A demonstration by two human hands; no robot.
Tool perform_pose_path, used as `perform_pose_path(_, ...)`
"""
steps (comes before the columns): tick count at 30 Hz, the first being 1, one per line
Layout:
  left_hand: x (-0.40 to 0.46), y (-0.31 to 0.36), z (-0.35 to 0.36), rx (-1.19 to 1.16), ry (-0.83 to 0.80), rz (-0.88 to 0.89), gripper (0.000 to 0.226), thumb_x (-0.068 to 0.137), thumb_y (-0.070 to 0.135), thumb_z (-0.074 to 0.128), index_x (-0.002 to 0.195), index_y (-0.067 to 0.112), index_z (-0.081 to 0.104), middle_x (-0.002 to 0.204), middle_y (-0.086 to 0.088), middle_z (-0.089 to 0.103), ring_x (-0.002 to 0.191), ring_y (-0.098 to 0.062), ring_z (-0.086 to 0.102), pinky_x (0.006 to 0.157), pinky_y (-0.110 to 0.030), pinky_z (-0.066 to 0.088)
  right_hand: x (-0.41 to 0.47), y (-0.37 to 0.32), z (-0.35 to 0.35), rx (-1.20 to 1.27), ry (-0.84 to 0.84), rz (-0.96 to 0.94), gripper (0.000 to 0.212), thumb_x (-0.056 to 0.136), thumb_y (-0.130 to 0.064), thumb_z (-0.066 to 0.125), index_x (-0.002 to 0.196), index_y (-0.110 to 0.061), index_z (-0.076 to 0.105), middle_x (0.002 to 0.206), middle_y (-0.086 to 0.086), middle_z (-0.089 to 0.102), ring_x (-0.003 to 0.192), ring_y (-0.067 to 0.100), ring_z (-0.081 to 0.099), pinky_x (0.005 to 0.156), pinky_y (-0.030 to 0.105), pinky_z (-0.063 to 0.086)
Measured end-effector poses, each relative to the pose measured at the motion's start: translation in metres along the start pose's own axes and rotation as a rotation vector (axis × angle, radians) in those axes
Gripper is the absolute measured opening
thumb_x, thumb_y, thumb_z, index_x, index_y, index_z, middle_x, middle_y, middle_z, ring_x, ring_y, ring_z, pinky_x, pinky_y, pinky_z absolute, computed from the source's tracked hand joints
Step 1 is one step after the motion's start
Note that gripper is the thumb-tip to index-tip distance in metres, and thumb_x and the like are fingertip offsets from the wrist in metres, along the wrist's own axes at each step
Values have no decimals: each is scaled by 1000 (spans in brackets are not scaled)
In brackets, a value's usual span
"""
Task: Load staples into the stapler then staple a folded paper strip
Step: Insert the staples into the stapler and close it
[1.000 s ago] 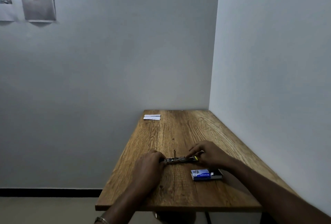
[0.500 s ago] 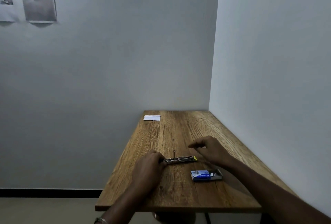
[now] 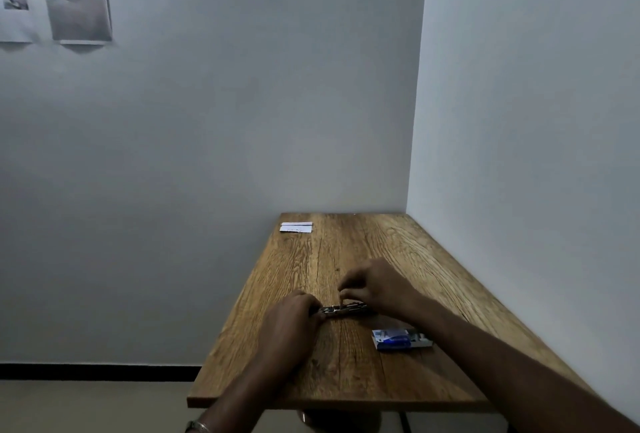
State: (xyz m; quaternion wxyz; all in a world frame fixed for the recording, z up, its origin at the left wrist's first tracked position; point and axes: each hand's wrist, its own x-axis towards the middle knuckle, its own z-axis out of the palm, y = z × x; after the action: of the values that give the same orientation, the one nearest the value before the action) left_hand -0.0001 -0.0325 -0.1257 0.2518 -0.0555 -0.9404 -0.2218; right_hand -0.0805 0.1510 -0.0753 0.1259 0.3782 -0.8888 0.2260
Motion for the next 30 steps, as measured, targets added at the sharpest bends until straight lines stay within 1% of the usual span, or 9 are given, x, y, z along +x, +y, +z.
perform_pose_path(3, 0, -1, 1, -2, -1, -1, 20, 96, 37, 56, 111, 30, 66, 107, 14, 61, 90, -1, 54, 80, -22, 50, 0, 4, -2, 8, -13, 19, 14, 86, -20, 75, 98, -14, 77, 95, -3, 77, 72, -7, 63, 69, 10, 49)
perform_pose_path(8, 2, -2, 2, 1, -3, -9, 19, 96, 36, 57, 111, 30, 67, 107, 14, 61, 92, -2, 54, 82, -26, 51, -7, 17, -6, 43, -62, 81, 12, 87, -20, 74, 96, -15, 78, 91, -6, 76, 75, -2, 68, 70, 15, 54)
perform_pose_path(12, 2, -3, 3, 5, -6, -17, 20, 95, 38, 57, 111, 30, 67, 107, 14, 61, 93, -3, 55, 84, -29, 52, -14, 25, -1, 83, -66, 143, 11, 85, -23, 76, 95, -18, 78, 85, -14, 72, 77, -3, 67, 66, 12, 49)
perform_pose_path(15, 3, -2, 3, 7, 3, -18, 20, 95, 38, 58, 110, 30, 67, 106, 14, 61, 92, -3, 55, 83, -27, 51, -14, 27, -1, 125, -64, 173, 12, 84, -23, 77, 94, -17, 79, 84, -13, 73, 76, -3, 68, 64, 12, 50)
perform_pose_path(22, 2, -3, 2, -8, 8, -20, 20, 94, 37, 59, 110, 29, 68, 104, 14, 62, 90, -2, 55, 80, -25, 51, -14, 25, -5, 129, -99, 175, 13, 83, -26, 78, 88, -14, 79, 78, -10, 72, 71, -1, 68, 60, 12, 50)
perform_pose_path(24, 2, -2, 3, -11, 14, -20, 20, 94, 37, 59, 110, 29, 68, 104, 14, 62, 90, -2, 55, 80, -25, 51, -20, 25, -5, 69, -119, 125, 14, 86, -27, 76, 93, -15, 78, 83, -9, 73, 73, 1, 69, 62, 15, 51)
perform_pose_path(26, 2, -3, 2, -10, 15, -23, 21, 95, 37, 59, 111, 29, 67, 105, 14, 62, 91, -2, 54, 81, -25, 51, -25, 23, -6, -69, -158, 36, 20, 90, -26, 71, 106, -17, 76, 97, -8, 75, 81, 3, 69, 72, 19, 54)
perform_pose_path(28, 3, -4, 3, -9, 10, -26, 21, 95, 37, 58, 111, 28, 67, 106, 13, 62, 92, -3, 55, 82, -27, 52, -28, 22, -8, -282, -215, -78, 27, 95, -29, 62, 118, -18, 70, 107, -2, 75, 86, 9, 69, 80, 30, 57)
perform_pose_path(30, 3, -4, 4, -6, 6, -26, 21, 95, 37, 58, 112, 28, 67, 107, 12, 62, 92, -4, 55, 83, -28, 53, -28, 18, -8, -534, -277, -178, 32, 100, -32, 51, 126, -17, 63, 107, 2, 73, 88, 15, 68, 80, 36, 57)
